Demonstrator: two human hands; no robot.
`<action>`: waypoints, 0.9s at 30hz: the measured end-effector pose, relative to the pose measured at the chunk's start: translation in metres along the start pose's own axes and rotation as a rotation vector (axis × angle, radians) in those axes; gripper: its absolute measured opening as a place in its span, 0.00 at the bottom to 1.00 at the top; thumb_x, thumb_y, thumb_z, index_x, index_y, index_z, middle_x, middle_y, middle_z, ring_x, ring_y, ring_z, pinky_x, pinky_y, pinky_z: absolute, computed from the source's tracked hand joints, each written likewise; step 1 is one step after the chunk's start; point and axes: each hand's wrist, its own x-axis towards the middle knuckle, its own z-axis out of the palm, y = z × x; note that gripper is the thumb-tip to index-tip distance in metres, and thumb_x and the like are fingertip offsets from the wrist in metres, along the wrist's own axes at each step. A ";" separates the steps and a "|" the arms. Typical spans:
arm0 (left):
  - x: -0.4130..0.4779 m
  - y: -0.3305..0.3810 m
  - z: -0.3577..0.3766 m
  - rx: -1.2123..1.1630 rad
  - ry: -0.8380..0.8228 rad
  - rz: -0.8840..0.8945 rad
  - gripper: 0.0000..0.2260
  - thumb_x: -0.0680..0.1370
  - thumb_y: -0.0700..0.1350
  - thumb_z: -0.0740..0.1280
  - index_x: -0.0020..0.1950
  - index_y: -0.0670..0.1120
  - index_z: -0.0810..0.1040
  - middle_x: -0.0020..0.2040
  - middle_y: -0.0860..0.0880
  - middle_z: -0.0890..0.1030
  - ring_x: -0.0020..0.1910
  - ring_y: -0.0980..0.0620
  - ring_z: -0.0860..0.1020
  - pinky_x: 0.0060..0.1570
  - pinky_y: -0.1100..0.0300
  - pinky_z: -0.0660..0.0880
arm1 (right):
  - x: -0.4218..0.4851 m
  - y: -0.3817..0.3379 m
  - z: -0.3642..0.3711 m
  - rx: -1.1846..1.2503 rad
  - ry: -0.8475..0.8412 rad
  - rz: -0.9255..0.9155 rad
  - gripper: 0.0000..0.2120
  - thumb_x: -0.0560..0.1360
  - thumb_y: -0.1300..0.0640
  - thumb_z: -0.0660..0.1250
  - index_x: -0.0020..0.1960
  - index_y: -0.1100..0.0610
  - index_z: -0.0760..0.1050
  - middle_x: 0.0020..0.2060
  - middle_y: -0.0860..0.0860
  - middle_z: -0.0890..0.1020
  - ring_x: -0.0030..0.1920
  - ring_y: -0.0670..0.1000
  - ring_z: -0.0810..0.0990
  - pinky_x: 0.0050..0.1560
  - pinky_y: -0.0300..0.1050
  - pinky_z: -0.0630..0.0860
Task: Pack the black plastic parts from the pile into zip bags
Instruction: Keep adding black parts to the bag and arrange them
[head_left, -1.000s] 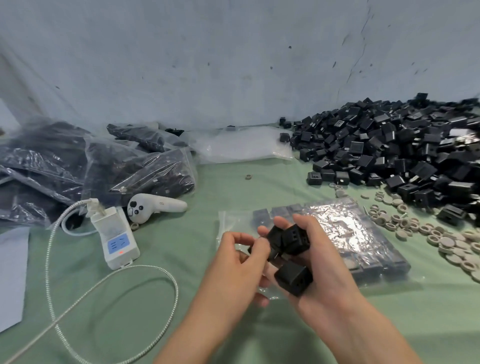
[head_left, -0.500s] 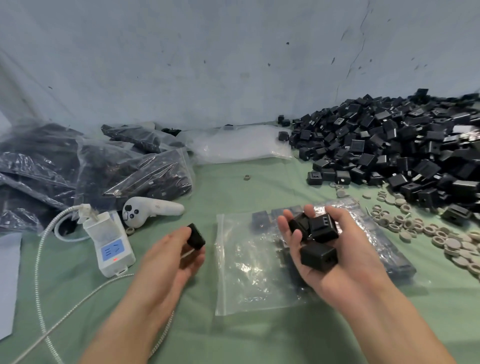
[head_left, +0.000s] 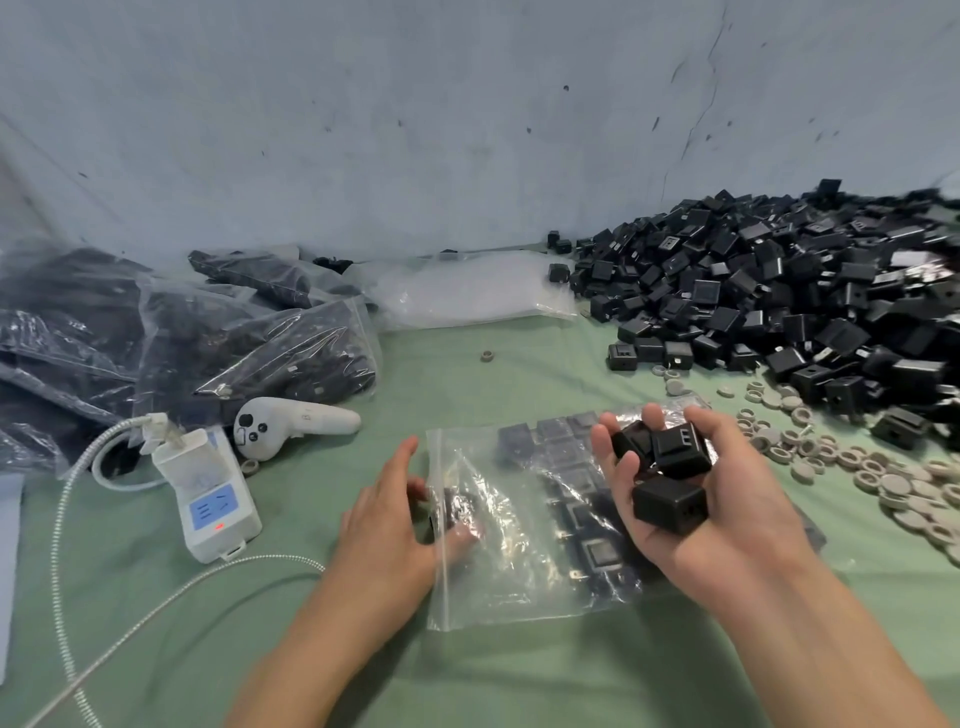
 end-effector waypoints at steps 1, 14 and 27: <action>0.000 0.000 0.001 0.030 0.000 0.016 0.43 0.68 0.62 0.71 0.78 0.60 0.53 0.55 0.60 0.73 0.59 0.53 0.73 0.66 0.53 0.66 | 0.000 0.001 0.000 -0.003 0.004 0.000 0.11 0.77 0.49 0.66 0.42 0.55 0.80 0.54 0.57 0.84 0.48 0.55 0.86 0.29 0.40 0.80; -0.001 -0.002 0.004 -0.080 -0.038 0.070 0.30 0.73 0.56 0.72 0.68 0.69 0.59 0.57 0.68 0.77 0.63 0.55 0.75 0.68 0.50 0.68 | 0.006 0.004 0.004 0.002 0.024 0.006 0.10 0.76 0.50 0.66 0.43 0.56 0.80 0.53 0.58 0.85 0.46 0.57 0.86 0.30 0.41 0.80; -0.001 -0.001 0.004 0.012 0.023 0.089 0.12 0.77 0.55 0.70 0.52 0.72 0.72 0.49 0.69 0.77 0.55 0.67 0.69 0.58 0.56 0.68 | 0.011 0.008 0.008 0.028 0.019 0.003 0.11 0.76 0.50 0.67 0.43 0.57 0.80 0.52 0.60 0.84 0.46 0.58 0.86 0.30 0.41 0.80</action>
